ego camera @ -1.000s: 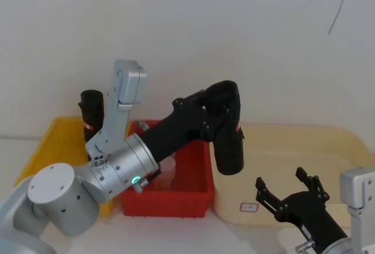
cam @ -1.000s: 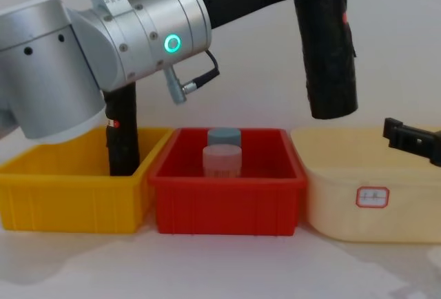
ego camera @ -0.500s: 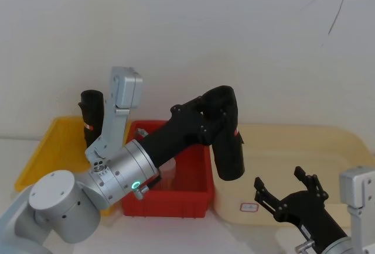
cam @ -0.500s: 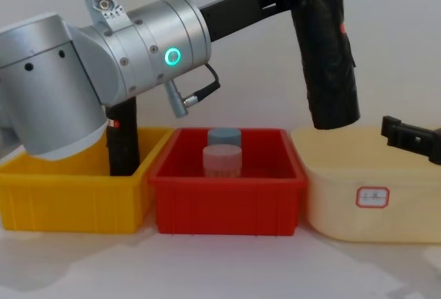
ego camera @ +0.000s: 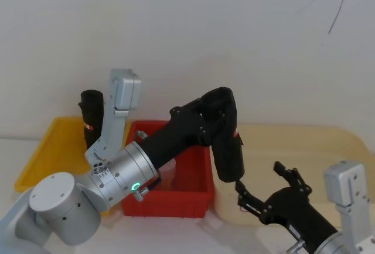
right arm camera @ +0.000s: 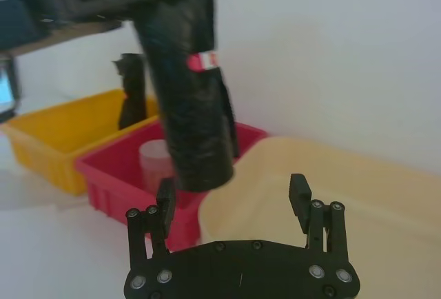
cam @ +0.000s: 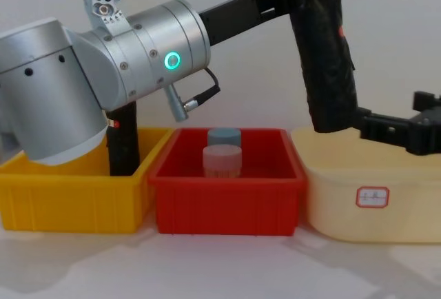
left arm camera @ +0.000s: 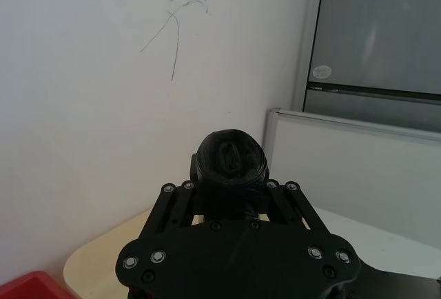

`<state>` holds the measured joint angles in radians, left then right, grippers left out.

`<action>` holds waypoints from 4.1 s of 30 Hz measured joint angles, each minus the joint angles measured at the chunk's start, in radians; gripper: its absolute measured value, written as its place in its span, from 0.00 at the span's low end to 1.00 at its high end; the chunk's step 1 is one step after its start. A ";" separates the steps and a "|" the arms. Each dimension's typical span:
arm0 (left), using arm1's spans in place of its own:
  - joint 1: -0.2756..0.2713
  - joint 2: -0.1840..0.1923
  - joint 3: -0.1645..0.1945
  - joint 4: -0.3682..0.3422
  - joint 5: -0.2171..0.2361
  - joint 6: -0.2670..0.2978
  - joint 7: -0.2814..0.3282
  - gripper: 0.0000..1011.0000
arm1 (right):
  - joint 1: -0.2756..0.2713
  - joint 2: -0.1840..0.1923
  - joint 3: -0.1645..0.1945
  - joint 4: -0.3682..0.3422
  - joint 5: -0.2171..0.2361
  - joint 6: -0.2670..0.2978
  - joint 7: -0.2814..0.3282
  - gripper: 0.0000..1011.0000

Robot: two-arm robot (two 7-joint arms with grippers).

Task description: Pick up the garbage bag with the one hand and transfer it to the other hand.

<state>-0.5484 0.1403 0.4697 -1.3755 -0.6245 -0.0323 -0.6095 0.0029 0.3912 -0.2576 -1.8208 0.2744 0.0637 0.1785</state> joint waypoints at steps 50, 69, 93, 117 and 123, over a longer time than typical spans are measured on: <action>0.002 -0.001 0.000 0.002 -0.005 0.001 0.001 0.37 | 0.199 -0.064 -0.077 0.130 -0.091 0.042 0.112 0.95; 0.002 -0.001 0.000 0.002 -0.005 0.001 0.001 0.37 | 0.232 -0.103 -0.073 0.164 -0.103 0.099 0.109 0.54; 0.002 -0.001 0.000 0.002 -0.005 0.001 0.001 0.86 | 0.232 -0.119 -0.029 0.160 -0.092 0.117 0.086 0.54; 0.002 -0.001 0.000 0.001 -0.005 0.001 0.001 0.99 | 0.346 -0.150 0.080 0.366 -0.085 0.159 -0.008 0.60; 0.002 -0.001 0.000 0.001 -0.005 0.001 0.001 0.99 | 0.379 -0.157 0.092 0.425 -0.098 0.164 -0.025 0.82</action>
<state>-0.5466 0.1396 0.4698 -1.3740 -0.6295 -0.0313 -0.6084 0.3817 0.2339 -0.1657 -1.3954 0.1766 0.2275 0.1539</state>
